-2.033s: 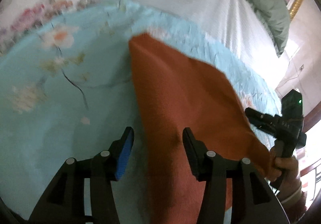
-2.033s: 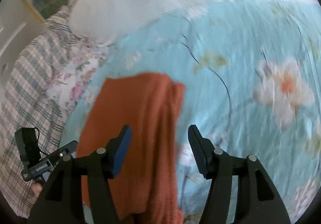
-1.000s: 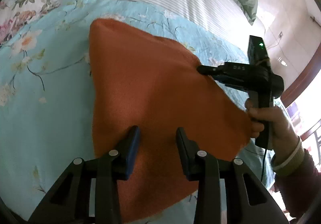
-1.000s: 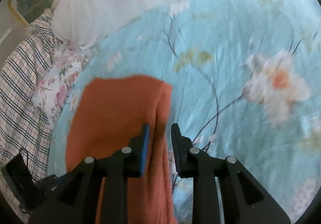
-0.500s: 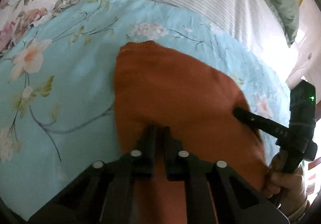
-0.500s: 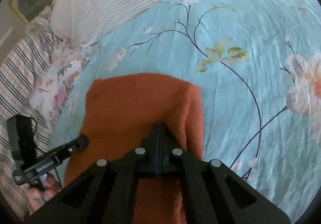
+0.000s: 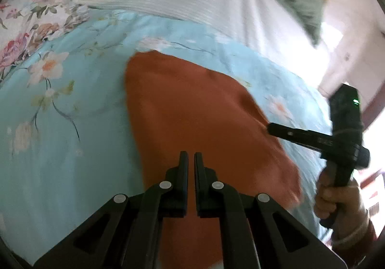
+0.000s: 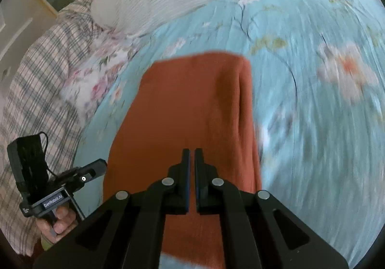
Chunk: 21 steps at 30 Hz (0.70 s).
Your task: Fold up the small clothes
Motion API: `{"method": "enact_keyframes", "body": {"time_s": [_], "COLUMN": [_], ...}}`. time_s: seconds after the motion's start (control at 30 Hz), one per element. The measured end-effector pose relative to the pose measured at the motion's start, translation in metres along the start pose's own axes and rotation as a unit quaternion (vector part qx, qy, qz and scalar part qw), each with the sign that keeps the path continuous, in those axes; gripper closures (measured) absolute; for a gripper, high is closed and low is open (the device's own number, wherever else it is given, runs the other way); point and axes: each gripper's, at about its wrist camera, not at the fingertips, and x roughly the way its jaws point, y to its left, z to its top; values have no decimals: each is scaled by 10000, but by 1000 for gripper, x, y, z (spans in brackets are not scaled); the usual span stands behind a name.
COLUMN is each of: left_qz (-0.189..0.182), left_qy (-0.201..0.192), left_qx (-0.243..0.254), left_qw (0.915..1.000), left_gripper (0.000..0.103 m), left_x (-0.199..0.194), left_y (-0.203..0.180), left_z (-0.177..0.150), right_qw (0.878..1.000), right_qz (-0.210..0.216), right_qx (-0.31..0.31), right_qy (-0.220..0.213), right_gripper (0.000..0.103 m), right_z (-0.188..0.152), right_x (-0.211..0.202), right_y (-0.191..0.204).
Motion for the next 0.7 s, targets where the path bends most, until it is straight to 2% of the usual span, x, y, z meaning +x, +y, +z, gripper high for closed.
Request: {"method": "enact_keyframes", "body": {"time_s": [0.1,0.23,0.37,0.43,0.47,0.57,0.7], "left_qz": [49,176,129,159,211,462,514], "left_qy": [127,556,345,251,280,469,407], "left_qx": [172,-35,-183,-74,-24,77,55], "left_qw": [9998,9983,9992,9995,9994,9978,9978], "left_gripper": [98,98,99,94,94,94,94], "left_x": [-9,7,-10,-18,-17,-7,-13], "left_y": [-12,-2,-6,-12,-13,-14,-14], "left_z": [-29,-62,-65,-69,-70,-79,-84], "right_qw": [9994,9992,9998,9992,9986,9990,9986], "right_qz": [-315,-202,-158,-394,-513,-355,-481], "right_qx": [120,346,92,-22,-20,269,200], "right_qy": [83,-26,-105,16,100,34,79], "right_gripper": [99,102,98,95,95,96,95], "right_z": [-29,-38,-44,-55,-60,-69,-67], "right_x": [-1,-4,-21,-18,-13,-13,-19], "right_y": [-15,-27,-9,-9,-13,-27,-19]}}
